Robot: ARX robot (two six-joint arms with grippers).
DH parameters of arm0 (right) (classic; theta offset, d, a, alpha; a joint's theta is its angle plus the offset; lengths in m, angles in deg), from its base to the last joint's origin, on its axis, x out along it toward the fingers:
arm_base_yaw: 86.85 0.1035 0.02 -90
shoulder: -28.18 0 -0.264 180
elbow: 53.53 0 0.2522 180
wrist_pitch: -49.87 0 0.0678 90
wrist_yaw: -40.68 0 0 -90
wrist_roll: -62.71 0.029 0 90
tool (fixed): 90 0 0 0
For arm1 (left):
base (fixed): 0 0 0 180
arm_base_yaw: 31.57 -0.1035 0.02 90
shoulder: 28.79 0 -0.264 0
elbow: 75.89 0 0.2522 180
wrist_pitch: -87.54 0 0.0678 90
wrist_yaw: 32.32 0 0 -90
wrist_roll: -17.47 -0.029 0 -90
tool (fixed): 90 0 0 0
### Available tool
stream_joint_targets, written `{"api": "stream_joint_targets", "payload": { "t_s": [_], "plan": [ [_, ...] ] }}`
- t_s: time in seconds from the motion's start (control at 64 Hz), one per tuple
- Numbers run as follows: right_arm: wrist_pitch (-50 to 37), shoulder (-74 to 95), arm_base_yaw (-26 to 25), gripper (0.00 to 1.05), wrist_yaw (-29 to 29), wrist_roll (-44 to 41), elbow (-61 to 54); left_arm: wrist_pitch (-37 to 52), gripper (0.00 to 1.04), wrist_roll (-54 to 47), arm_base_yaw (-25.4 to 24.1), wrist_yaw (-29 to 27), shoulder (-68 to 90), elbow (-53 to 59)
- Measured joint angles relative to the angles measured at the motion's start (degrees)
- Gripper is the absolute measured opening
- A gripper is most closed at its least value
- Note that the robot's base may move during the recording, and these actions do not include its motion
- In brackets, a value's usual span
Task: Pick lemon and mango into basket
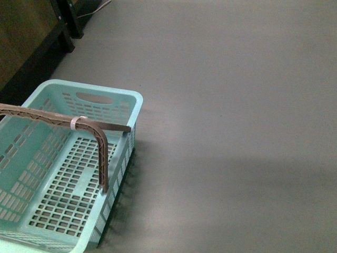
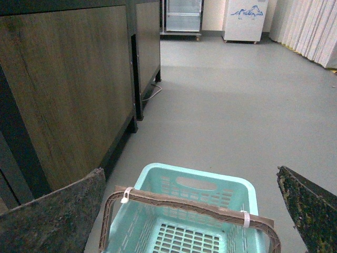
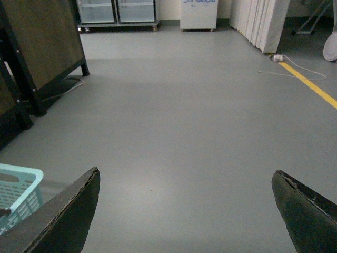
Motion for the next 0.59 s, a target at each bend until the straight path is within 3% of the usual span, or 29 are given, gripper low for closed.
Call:
{"api": "stream_joint_targets", "payload": {
  "t_s": [0.547,0.578,0.594],
  "plan": [
    [0.0,0.0,0.0,0.96,0.0,0.0,0.0,0.0,0.98,0.0,0.0,0.0,0.0,0.0],
    [0.0,0.0,0.0,0.96,0.0,0.0,0.0,-1.1,0.98,1.2,0.6,-2.1,0.5,-0.3],
    [0.0,0.0,0.0,0.96,0.0,0.0,0.0,-3.7,0.98,4.5,1.9,-6.0,1.7,-1.2]
  ]
}}
